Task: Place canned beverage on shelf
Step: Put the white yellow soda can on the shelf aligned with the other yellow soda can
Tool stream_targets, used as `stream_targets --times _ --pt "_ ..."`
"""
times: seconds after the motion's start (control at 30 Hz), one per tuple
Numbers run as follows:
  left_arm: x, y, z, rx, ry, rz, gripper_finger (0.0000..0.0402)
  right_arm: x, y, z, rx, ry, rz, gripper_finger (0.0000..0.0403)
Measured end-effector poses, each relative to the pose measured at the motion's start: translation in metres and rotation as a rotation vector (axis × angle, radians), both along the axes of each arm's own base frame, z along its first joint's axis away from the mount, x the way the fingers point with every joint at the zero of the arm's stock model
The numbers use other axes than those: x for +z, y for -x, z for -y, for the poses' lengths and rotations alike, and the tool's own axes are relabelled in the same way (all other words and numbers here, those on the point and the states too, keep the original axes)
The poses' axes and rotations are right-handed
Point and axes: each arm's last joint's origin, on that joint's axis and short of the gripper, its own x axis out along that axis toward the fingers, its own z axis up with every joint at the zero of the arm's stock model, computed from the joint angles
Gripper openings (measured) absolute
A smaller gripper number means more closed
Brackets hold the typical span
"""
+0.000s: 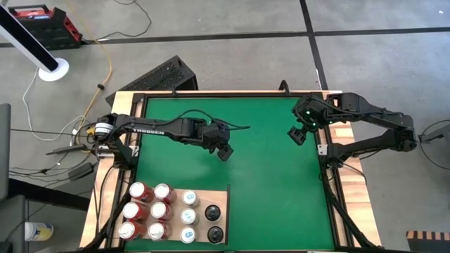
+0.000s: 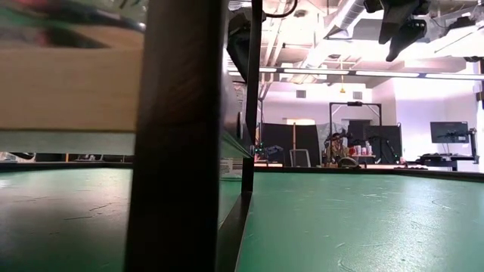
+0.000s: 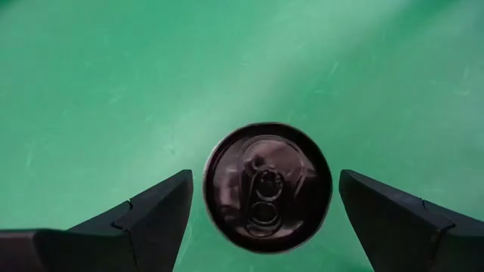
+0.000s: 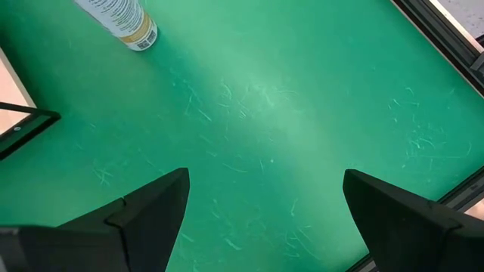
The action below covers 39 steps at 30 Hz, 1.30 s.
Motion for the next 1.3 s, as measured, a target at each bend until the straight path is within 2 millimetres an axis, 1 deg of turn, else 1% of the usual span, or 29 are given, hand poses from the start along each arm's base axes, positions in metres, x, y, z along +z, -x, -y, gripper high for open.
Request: stream_targets --times 0.2,0.27,0.33,0.5,0.53,0.83,1.0,1.3 --pt "-0.002 0.003 0.0 0.008 -0.003 -0.036 0.0315 0.0 0.0 0.0 0.0 0.0 0.0 0.0374" --pt "-0.002 0.004 0.0 0.003 -0.006 -0.049 0.0309 0.0 0.0 0.0 0.0 -0.001 0.0 0.0374" --pt "-0.003 0.004 0.0 -0.004 -0.01 -0.054 0.0293 0.0 0.0 0.0 -0.001 -0.001 0.0 0.0374" --pt "-0.003 0.005 0.0 -0.043 -0.025 -0.075 0.0227 0.0 0.0 0.0 -0.007 -0.004 0.001 0.0374" --pt "-0.003 0.005 0.0 -0.052 -0.027 -0.076 0.022 0.0 0.0 0.0 -0.006 -0.004 0.001 0.0374" --pt "-0.003 0.005 -0.003 -0.162 -0.049 -0.102 0.022 0.0 0.0 0.0 -0.007 -0.005 0.001 0.0374" --pt "-0.002 0.006 -0.005 -0.28 -0.075 -0.123 0.023 0.0 0.0 0.0 -0.008 -0.006 0.001 0.0374" --pt "0.009 0.014 -0.006 -0.67 -0.265 -0.178 0.0229 0.001 -0.002 0.0 -0.016 -0.003 0.031 0.0374"
